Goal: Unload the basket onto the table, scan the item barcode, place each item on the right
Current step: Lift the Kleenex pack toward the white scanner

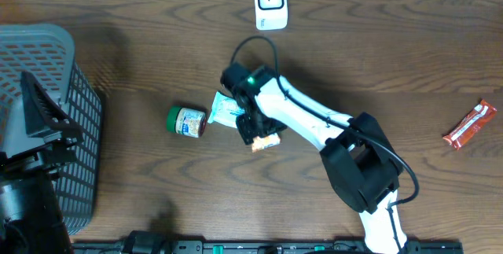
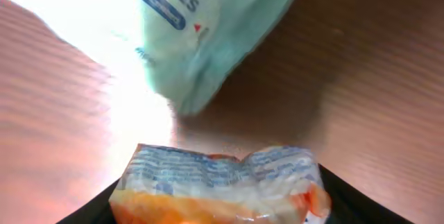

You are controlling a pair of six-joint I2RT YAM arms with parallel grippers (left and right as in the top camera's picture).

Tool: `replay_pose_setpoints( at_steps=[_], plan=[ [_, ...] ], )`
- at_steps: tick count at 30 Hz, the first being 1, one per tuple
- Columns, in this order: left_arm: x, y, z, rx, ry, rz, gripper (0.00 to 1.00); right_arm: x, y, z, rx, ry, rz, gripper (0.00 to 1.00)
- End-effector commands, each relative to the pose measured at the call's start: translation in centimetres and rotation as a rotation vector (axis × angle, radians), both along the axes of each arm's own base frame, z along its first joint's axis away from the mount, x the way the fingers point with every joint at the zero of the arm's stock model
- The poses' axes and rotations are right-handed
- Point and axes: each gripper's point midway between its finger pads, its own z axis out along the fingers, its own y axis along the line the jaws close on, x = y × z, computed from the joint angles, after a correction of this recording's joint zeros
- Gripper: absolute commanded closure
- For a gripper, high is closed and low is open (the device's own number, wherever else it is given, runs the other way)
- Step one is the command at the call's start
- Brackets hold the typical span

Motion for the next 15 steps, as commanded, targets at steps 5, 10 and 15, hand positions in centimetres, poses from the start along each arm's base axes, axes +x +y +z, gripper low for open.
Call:
replay_pose_setpoints(
  at_steps=[5,10,15],
  plan=[
    [-0.2,0.1,0.1,-0.009,-0.01,0.002,0.16,0.2,2.1,6.7,0.178,0.136,-0.128,0.32],
    [-0.2,0.1,0.1,-0.009,-0.01,0.002,0.16,-0.7,1.7,9.9,0.297,0.301,-0.223,0.39],
    [-0.2,0.1,0.1,-0.009,-0.01,0.002,0.16,-0.9,0.2,11.0,0.341,0.413,-0.316,0.37]
  ],
)
